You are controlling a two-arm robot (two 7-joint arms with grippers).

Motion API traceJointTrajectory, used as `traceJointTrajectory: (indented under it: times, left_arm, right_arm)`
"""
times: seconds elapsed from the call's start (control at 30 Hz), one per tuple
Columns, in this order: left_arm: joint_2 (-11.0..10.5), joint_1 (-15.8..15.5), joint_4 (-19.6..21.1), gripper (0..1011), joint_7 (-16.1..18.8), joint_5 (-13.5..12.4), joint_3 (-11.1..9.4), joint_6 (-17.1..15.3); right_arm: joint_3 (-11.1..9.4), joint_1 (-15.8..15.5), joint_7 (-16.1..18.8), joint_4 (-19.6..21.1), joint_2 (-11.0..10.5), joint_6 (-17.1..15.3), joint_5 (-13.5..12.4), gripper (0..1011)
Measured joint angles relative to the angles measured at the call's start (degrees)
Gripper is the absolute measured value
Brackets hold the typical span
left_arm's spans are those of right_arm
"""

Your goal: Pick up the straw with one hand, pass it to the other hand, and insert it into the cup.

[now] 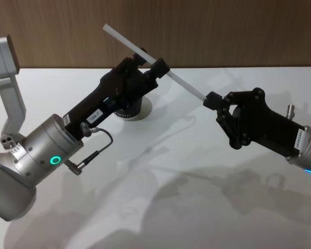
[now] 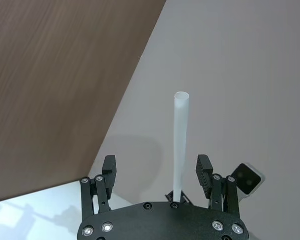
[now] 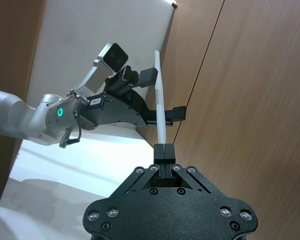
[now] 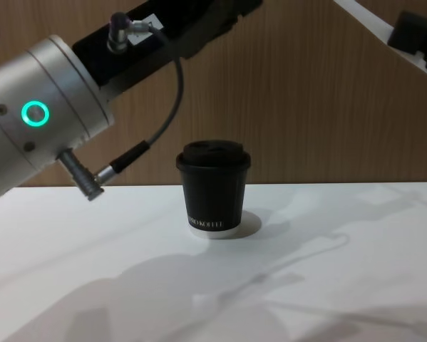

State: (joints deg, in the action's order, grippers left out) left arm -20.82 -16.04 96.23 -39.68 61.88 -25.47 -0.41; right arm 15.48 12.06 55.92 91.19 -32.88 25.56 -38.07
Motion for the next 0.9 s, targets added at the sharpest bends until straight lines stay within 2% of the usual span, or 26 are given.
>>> traceJointTrajectory:
  times: [0.33,0.47,0.57,0.6,0.7,0.73,0.83,0.87,0.9]
  left_arm:
    - [0.9,0.0,-0.7,1003,-1.6,1.7,-0.7,0.6]
    - [1.1,0.0,-0.8,946,-2.0,2.1,-0.9,0.7]
    - [1.2,0.0,-0.9,837,-2.2,2.4,-1.0,0.9]
    - [1.2,0.0,-0.9,837,-2.2,2.4,-1.0,0.9]
    - [1.3,0.0,-1.0,763,-2.4,2.6,-1.1,0.9]
    - [1.3,0.0,-1.0,707,-2.4,2.7,-1.1,1.0]
    - [1.4,0.0,-1.0,648,-2.5,2.7,-1.1,1.0]
    - [1.4,0.0,-1.0,585,-2.6,2.8,-1.2,1.0]
    - [1.4,0.0,-1.0,566,-2.6,2.8,-1.2,1.0]
  right_arm:
    - [0.0,0.0,0.0,0.0,0.0,0.0,0.0,0]
    - [0.0,0.0,0.0,0.0,0.0,0.0,0.0,0]
    - [0.0,0.0,0.0,0.0,0.0,0.0,0.0,0]
    - [0.0,0.0,0.0,0.0,0.0,0.0,0.0,0]
    - [0.0,0.0,0.0,0.0,0.0,0.0,0.0,0]
    - [0.0,0.0,0.0,0.0,0.0,0.0,0.0,1]
    - [0.0,0.0,0.0,0.0,0.0,0.0,0.0,0]
    - [0.0,0.0,0.0,0.0,0.0,0.0,0.0,0]
    - [0.0,0.0,0.0,0.0,0.0,0.0,0.0,0]
